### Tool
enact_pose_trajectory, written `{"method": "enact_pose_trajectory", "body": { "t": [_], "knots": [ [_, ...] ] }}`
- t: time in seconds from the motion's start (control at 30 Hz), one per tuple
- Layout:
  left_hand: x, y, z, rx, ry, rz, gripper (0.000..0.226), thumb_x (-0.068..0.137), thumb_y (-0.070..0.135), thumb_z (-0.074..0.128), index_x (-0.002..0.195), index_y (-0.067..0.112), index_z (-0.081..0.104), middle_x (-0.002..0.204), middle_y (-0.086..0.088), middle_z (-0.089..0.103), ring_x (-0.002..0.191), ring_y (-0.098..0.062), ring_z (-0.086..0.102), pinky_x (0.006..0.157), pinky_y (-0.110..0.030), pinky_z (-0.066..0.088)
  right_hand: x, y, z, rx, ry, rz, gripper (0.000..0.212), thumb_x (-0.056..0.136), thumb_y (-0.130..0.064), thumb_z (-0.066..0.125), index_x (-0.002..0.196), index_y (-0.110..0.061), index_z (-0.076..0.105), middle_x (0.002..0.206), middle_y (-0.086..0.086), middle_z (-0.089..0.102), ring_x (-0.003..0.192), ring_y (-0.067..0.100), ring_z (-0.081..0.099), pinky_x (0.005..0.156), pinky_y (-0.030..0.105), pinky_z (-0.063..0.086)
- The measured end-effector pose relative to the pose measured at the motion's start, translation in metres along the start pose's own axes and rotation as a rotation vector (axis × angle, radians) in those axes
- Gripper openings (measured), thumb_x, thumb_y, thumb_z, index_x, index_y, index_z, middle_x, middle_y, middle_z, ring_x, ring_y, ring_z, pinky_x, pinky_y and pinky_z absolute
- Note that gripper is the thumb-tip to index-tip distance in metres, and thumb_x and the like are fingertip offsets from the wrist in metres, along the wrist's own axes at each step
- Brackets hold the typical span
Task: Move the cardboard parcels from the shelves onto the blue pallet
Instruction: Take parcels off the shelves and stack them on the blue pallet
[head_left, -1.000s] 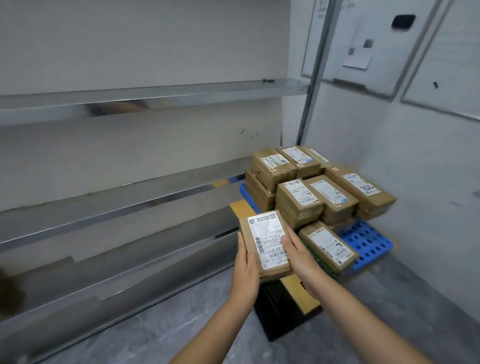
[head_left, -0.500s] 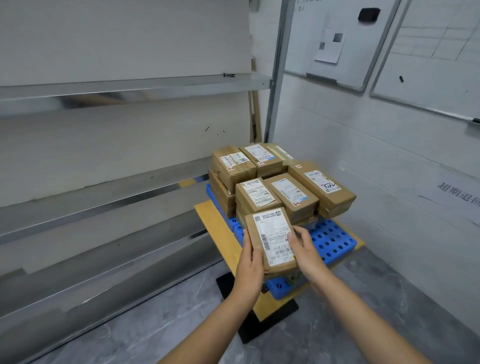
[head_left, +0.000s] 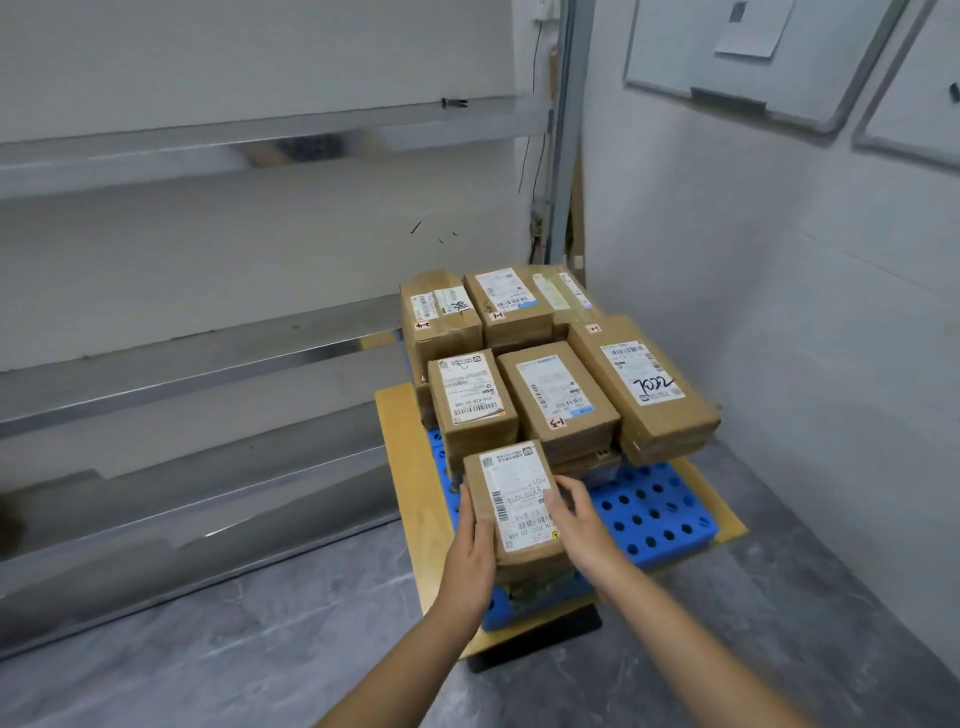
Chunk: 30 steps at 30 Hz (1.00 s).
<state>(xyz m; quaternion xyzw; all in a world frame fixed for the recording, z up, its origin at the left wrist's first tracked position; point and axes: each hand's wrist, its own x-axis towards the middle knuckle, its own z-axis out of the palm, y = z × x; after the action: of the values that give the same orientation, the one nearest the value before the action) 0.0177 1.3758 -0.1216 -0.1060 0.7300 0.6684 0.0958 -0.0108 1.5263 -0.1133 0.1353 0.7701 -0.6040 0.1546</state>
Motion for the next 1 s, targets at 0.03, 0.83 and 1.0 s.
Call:
{"method": "enact_pose_trajectory", "body": {
  "t": [0.03,0.83,1.0],
  "knots": [
    [0.001,-0.001,0.002,0.002,0.01,0.002,0.054,0.106,0.041,0.028,0.157,0.036,0.011,0.143,0.024,0.036,0.105,0.029,0.045,0.071,0.007,0.038,0.002,0.001,0.0,0.0,-0.013,-0.012,0.033,0.1,-0.047,0.041,0.131,-0.038,0.038,0.124,-0.004,0.061,0.106,0.009,0.061,0.078,0.025,0.053],
    [0.052,0.037,-0.047,0.093,0.235,0.004,0.049,0.106,0.037,0.032,0.15,0.015,0.036,0.153,-0.005,0.041,0.114,-0.003,0.047,0.094,-0.025,0.039,0.018,-0.116,-0.149,-0.16,0.376,-0.246,0.024,0.101,-0.036,0.044,0.115,-0.025,0.061,0.112,-0.004,0.064,0.108,0.017,0.059,0.099,0.045,0.048],
    [0.092,0.034,-0.053,0.052,0.286,-0.107,0.057,0.105,0.045,0.03,0.154,0.017,0.029,0.16,-0.006,0.031,0.145,-0.025,0.031,0.116,-0.044,0.027,0.071,-0.124,-0.186,-0.135,0.343,-0.223,0.032,0.1,-0.027,0.048,0.126,-0.013,0.06,0.129,0.007,0.06,0.121,0.023,0.054,0.109,0.047,0.039]
  ]
}}
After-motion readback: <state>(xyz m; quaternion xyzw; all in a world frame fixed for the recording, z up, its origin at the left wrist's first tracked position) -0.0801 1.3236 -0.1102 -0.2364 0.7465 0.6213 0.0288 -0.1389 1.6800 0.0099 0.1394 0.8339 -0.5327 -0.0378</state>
